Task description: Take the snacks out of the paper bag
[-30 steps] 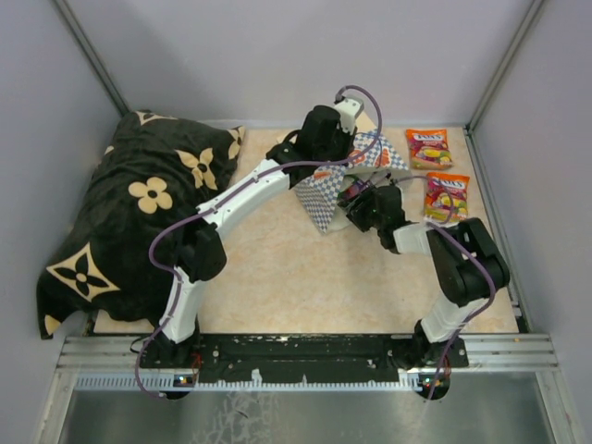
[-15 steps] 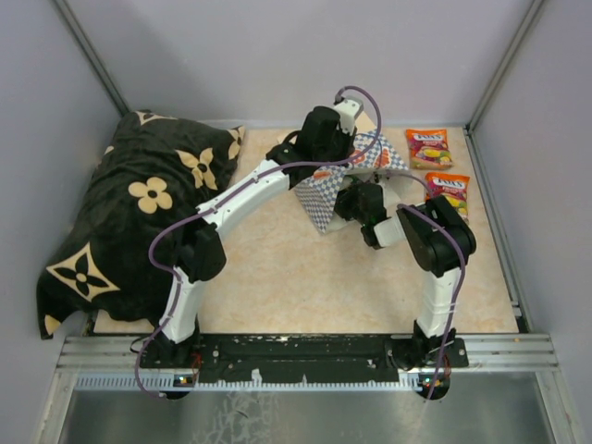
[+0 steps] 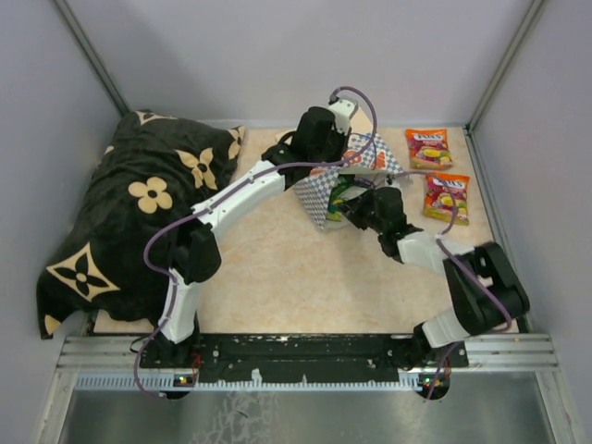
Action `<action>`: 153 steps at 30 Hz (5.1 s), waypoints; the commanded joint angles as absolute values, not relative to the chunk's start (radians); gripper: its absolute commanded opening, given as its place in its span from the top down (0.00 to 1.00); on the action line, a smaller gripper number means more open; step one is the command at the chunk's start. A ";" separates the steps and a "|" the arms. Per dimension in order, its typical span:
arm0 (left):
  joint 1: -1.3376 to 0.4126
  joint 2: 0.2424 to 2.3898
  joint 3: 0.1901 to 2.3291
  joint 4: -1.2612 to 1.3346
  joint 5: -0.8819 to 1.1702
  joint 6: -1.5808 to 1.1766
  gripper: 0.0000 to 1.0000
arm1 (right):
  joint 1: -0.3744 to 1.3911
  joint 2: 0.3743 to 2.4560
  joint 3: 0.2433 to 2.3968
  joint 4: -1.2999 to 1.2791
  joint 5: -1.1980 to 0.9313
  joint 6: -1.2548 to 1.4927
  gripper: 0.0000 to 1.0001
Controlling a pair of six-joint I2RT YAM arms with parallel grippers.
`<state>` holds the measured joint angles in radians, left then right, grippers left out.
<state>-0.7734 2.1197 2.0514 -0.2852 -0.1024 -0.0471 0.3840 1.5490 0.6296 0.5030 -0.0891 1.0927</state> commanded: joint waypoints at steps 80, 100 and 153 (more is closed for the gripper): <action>-0.683 1.961 1.908 -0.320 -0.140 0.006 1.00 | 0.465 1.457 0.644 0.486 0.317 1.204 0.50; -0.727 1.976 1.914 -0.339 -0.159 0.005 1.00 | 0.466 1.911 0.710 0.931 0.359 1.444 0.54; -0.669 2.009 1.903 -0.275 -0.187 0.040 1.00 | 0.318 1.093 1.092 -0.912 -0.147 0.582 1.00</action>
